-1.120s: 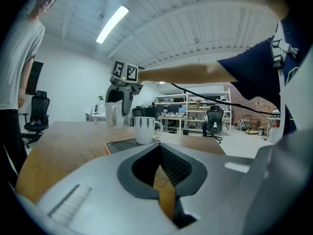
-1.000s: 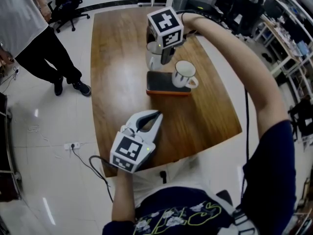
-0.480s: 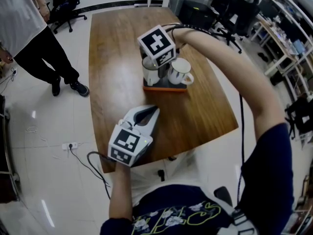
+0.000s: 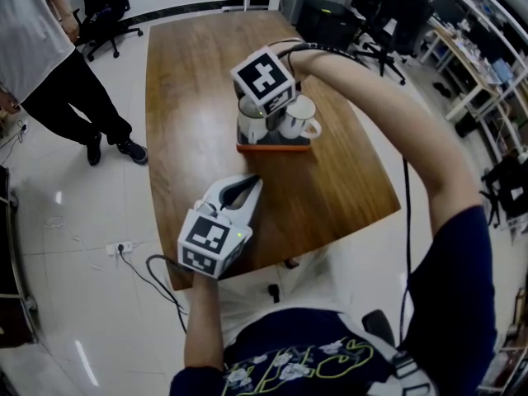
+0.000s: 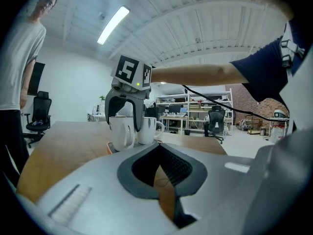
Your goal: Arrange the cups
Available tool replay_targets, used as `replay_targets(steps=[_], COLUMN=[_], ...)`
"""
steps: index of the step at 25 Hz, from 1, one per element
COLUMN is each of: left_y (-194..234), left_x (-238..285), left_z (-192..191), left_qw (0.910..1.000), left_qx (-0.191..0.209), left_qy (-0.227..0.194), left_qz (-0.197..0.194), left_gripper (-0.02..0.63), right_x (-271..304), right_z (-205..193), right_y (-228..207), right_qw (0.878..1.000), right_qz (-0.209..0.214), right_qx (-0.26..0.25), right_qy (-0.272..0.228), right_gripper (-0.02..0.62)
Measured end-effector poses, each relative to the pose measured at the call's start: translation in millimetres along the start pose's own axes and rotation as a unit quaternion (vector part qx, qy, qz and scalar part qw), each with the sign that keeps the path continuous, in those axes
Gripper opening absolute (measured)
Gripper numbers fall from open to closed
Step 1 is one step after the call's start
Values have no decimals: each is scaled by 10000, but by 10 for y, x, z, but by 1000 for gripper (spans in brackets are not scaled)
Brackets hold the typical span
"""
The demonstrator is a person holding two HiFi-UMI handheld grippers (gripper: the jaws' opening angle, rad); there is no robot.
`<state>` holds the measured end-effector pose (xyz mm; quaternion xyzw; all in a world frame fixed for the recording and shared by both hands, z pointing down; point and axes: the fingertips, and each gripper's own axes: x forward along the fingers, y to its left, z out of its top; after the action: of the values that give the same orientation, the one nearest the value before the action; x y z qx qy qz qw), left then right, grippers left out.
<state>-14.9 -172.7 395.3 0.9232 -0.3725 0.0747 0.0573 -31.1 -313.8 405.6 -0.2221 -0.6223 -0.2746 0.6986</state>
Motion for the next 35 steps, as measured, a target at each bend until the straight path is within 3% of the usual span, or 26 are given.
replay_targets(steps=[6, 9, 12, 15, 18, 21, 24, 25, 26, 27, 28, 29, 30, 31, 32, 33, 35], left_y=[-6, 2, 12, 13, 9, 12, 11, 13, 16, 22, 27, 31, 32, 33, 34, 37, 47], left_x=[-7, -1, 4, -2, -7, -4, -11, -14, -15, -17, -18, -22, -26, -29, -30, -31, -33], left_z=[21, -2, -14, -9, -7, -13, -23, -21, -14, -5, 5, 14, 23, 30, 34, 34, 32], left_qw=[9998, 10000, 10000, 10000, 10000, 10000, 10000, 10000, 10000, 10000, 9999, 9999, 9999, 9999, 9999, 9999, 9998], left_qx=[-169, -67, -45, -35, -65, -29, -13, -20, -38, -67, -95, -111, -111, -105, -108, -127, -160], left_qy=[-44, -8, 0, -2, -18, -4, 8, 4, -9, -29, -47, -55, -56, -56, -63, -77, -91], left_qz=[57, 18, 3, 1, 18, 7, -6, -3, 7, 26, 47, 60, 64, 60, 54, 54, 66], left_gripper=[2, 2, 2, 2, 2, 2, 2, 2, 2, 2, 2, 2, 2, 2, 2, 2, 2], right_x=[-1, 1, -33, -190, -546, -922, -1039, -1056, -1089, -1149, -1226, -1285, -1284, -1215, -1102, -974, -767], right_z=[11, 15, 1, 2, 82, 115, 2, -76, -160, -239, -314, -391, -468, -528, -550, -524, -372], right_y=[14, 30, 40, 35, 11, 153, 526, 670, 815, 960, 1107, 1261, 1416, 1560, 1681, 1776, 1894], right_qw=[9997, 9991, 9983, 9971, 9880, 9603, 9247, 9096, 8860, 8490, 7967, 7359, 6802, 6389, 6127, 5995, 5920], right_qz=[-120, -120, -88, -263, -841, -1502, -2193, -2557, -3006, -3501, -3949, -4242, -4349, -4319, -4211, -4063, -3784], right_qx=[221, 355, 492, 541, 584, 807, 1020, 1059, 1122, 1264, 1547, 1969, 2441, 2868, 3206, 3430, 3610], right_qy=[-79, -177, -286, -462, -1155, -2210, -2940, -3100, -3346, -3751, -4307, -4896, -5372, -5684, -5869, -5982, -6132], right_gripper=[397, 406, 477, 502, 503, 502, 496, 476, 442, 374, 266, 153, 70, 23, 5, 5, 5])
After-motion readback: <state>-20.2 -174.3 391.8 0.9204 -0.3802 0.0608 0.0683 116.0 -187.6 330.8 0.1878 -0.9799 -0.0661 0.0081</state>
